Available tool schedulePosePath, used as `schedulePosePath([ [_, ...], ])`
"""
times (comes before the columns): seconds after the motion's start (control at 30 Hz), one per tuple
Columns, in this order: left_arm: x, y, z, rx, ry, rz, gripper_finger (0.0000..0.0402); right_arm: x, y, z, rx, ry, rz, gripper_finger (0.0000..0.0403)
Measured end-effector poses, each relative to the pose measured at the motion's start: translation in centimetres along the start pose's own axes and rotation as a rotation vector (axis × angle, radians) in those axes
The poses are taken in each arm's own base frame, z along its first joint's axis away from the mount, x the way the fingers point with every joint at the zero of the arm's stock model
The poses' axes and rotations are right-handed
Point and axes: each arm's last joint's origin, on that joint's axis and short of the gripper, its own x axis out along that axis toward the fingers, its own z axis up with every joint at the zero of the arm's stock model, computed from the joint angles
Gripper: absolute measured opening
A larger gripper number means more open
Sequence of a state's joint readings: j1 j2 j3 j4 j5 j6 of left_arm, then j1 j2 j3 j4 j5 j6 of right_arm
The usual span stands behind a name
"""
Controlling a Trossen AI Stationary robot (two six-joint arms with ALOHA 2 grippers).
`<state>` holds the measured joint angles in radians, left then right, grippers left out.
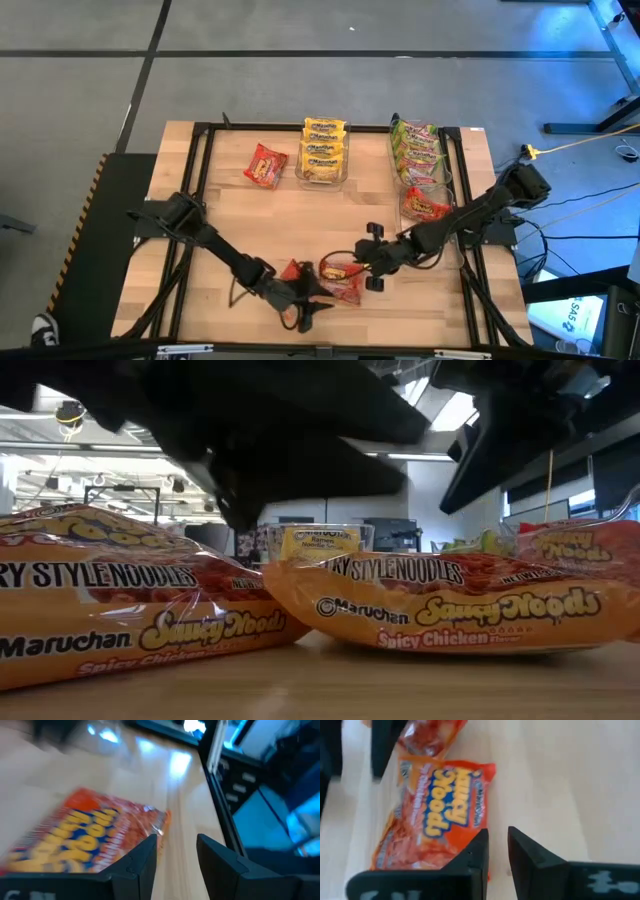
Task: Sort Maruchan noodles
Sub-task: Put the orange noodle pack into the bottom right transparent bin
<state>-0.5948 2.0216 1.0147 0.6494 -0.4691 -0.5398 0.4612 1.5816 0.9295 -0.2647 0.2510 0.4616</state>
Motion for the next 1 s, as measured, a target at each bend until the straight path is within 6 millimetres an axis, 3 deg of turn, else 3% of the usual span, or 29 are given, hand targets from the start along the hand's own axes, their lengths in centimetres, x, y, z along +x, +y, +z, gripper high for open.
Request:
schedulePosePath([
  [0.13, 1.8, 0.6, -0.7, 0.035, 0.142, 0.027, 0.0133, -0.4, -0.1, 0.0, -0.001, 0.009, -0.007, 0.0049],
  [0.27, 2.0, 2.2, -0.7, 0.011, 0.26, 0.163, 0.0133, -0.3, 0.0, -0.2, -0.005, 0.024, 0.013, 0.0058],
  [0.37, 1.6, 3.3, -0.2, 0.008, 0.317, 0.235, 0.0133, -0.2, 0.0, -0.2, -0.008, 0.029, 0.022, 0.0094],
  [0.5, 1.1, 3.6, 0.7, 0.009, 0.329, 0.252, 0.0133, -0.1, -0.6, 0.1, 0.007, 0.016, -0.014, 0.017],
  [0.73, 0.5, 2.1, 1.0, 0.049, 0.263, 0.238, 0.0133, 0.7, -4.1, 1.5, 0.068, 0.042, -0.009, 0.0287],
  [1.0, 1.1, 2.4, -0.5, 0.126, 0.22, 0.318, 0.0133, 2.1, -8.7, 2.2, 0.218, -0.011, 0.186, 0.0325],
])
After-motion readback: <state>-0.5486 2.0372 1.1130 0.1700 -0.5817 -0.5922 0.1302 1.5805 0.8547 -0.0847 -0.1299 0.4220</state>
